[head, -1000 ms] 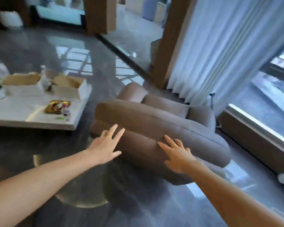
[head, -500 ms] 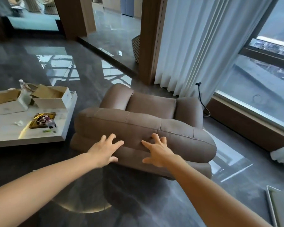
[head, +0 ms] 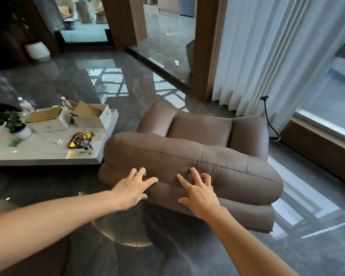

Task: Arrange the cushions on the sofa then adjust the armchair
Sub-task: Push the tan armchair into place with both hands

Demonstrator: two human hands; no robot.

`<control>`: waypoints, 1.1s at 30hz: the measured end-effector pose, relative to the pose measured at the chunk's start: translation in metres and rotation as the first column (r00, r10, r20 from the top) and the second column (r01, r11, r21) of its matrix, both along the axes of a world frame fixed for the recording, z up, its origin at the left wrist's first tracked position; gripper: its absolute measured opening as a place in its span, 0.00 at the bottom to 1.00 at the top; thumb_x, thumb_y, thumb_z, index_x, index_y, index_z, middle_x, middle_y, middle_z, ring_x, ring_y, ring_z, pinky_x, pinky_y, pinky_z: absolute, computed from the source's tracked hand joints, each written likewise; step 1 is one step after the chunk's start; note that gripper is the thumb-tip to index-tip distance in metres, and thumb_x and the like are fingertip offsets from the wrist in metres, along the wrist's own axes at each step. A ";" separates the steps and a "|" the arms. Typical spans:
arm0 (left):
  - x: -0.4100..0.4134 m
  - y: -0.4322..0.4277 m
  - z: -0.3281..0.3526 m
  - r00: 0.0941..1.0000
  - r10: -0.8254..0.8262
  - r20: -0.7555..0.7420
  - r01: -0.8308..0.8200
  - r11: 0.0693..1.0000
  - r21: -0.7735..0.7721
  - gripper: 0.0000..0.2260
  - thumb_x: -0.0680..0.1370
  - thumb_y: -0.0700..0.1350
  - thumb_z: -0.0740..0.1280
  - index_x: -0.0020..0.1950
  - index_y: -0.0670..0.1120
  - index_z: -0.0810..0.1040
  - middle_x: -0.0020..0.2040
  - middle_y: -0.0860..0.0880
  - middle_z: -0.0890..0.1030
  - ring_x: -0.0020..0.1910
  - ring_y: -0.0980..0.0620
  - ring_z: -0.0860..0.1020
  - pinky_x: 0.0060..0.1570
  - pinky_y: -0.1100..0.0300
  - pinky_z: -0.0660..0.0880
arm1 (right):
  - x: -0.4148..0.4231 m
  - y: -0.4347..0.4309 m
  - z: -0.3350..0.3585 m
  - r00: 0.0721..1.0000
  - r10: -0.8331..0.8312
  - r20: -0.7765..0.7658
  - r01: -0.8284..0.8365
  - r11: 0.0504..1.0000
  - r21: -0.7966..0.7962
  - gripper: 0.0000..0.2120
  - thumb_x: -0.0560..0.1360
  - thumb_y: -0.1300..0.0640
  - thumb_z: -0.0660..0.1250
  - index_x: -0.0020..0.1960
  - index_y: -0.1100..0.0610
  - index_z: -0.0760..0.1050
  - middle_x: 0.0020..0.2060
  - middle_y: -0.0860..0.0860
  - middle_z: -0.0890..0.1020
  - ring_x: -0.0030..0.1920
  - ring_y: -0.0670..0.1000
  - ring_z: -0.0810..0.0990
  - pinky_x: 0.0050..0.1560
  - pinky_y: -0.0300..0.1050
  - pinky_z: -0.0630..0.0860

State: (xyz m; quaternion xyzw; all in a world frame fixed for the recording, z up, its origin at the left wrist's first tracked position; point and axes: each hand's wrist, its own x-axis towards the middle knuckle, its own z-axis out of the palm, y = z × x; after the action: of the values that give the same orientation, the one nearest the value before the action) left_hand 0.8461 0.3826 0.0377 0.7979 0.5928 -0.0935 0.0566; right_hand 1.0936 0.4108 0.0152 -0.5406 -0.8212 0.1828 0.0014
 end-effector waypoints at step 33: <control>0.371 0.025 -0.001 0.940 0.340 -0.037 -0.337 0.939 0.063 0.29 0.64 0.60 0.77 0.63 0.58 0.74 0.56 0.46 0.79 0.44 0.46 0.76 0.37 0.54 0.80 | 0.353 0.132 0.006 0.882 0.471 -0.018 -0.469 0.881 0.062 0.44 0.54 0.47 0.83 0.68 0.42 0.72 0.74 0.52 0.68 0.64 0.61 0.68 0.45 0.60 0.83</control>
State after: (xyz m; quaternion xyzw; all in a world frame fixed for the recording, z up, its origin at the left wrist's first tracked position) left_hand 1.2171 0.4072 0.0365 0.6828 0.7248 -0.0847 0.0358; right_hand 1.4466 0.5426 0.0214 -0.3221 -0.9324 0.1632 -0.0146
